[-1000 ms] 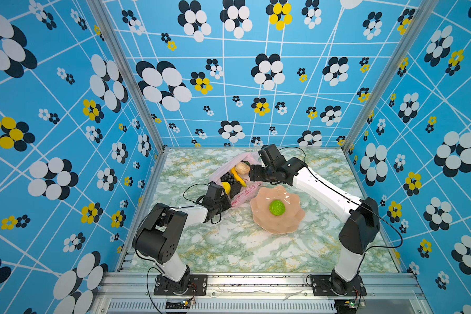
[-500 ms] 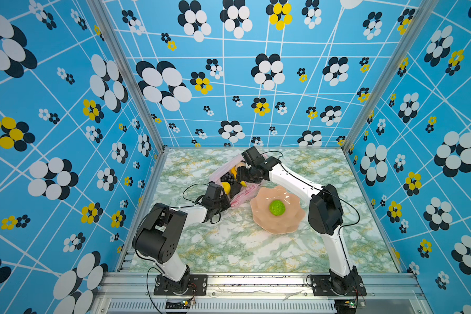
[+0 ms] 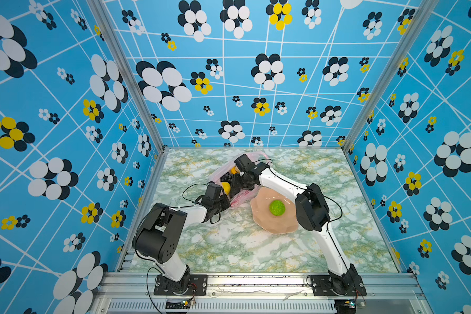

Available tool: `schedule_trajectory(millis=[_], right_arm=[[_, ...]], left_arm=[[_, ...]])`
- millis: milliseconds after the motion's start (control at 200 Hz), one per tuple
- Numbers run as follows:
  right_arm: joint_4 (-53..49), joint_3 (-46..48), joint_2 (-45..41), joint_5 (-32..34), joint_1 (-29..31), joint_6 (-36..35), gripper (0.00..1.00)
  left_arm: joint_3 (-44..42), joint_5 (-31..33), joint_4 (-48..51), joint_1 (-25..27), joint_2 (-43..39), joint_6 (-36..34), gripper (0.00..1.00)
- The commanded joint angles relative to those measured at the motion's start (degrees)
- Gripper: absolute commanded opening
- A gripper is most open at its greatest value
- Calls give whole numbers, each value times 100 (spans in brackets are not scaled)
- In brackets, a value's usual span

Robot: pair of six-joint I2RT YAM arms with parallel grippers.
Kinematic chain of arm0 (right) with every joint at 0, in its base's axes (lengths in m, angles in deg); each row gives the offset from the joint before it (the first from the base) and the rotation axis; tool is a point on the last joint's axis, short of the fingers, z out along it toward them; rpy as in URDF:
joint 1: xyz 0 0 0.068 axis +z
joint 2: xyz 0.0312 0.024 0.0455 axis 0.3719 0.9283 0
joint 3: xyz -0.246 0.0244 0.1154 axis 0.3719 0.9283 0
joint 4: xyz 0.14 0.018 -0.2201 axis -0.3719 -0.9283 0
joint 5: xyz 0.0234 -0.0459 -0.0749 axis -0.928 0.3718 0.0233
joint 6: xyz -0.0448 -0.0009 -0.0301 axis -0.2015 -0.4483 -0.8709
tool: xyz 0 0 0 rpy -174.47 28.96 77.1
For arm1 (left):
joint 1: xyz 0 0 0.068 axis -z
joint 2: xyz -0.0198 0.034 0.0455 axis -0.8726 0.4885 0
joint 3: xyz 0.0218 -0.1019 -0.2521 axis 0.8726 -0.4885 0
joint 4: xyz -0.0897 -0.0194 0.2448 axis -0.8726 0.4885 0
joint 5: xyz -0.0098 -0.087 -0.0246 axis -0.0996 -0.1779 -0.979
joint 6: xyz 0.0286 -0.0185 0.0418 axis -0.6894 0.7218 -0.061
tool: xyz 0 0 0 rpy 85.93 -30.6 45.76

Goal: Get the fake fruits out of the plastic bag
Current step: 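Grasp the dark avocado in the bag with the right gripper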

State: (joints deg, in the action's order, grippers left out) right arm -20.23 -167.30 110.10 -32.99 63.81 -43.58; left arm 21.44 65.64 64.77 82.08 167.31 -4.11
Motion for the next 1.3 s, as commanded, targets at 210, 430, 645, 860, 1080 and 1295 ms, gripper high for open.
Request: schedule_trajectory(millis=[210,430,645,860,1080,1295], right_arm=[[-211,-311,399,31,91,50,62],[-280,-468,610,65,108,41,60],[-310,-617,702,76,109,28,55],[-382,-776,825,84,118,2,49],[-347,-835,945,84,153,46,45],[-346,-925,603,102,152,-42,42]], left_arm=[[-7,-51,75,-81,54,42,8],[-9,-60,79,-93,40,42,8],[-2,-62,79,-93,45,44,8],[-9,-84,81,-91,45,53,8],[-9,-62,82,-91,49,49,8],[5,-53,97,-96,62,40,8]])
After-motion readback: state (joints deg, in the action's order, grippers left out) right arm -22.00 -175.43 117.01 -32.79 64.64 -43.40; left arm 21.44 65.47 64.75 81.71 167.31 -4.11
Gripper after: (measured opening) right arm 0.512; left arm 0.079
